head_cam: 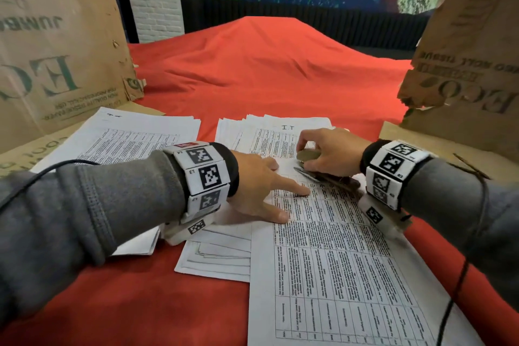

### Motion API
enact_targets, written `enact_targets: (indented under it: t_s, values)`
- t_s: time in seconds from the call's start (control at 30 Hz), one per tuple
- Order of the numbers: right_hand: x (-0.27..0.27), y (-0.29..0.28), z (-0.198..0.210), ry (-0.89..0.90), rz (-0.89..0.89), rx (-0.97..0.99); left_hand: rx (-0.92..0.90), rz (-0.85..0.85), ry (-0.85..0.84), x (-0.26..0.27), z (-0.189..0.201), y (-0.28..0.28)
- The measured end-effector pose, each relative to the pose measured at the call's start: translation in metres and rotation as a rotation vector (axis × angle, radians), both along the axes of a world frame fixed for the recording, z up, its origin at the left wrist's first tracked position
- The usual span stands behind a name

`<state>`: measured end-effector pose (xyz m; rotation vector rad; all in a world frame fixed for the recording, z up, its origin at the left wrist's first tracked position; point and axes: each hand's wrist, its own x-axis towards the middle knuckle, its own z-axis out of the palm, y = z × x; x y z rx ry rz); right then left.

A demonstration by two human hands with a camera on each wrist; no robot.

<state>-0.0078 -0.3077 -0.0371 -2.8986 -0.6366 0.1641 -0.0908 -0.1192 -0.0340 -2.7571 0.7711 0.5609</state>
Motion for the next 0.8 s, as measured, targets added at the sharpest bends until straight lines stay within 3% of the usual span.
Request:
enact_targets:
  t_s: [0.27,0.8]
  values:
    - [-0.002,0.009,0.001,-0.041,0.175,-0.087,0.017,-0.02,-0.012,0.002,-0.008,0.005]
    - [0.007,0.001,-0.006,-0.112,0.163,0.033,0.035,-0.032,-0.009,0.002,-0.008,0.004]
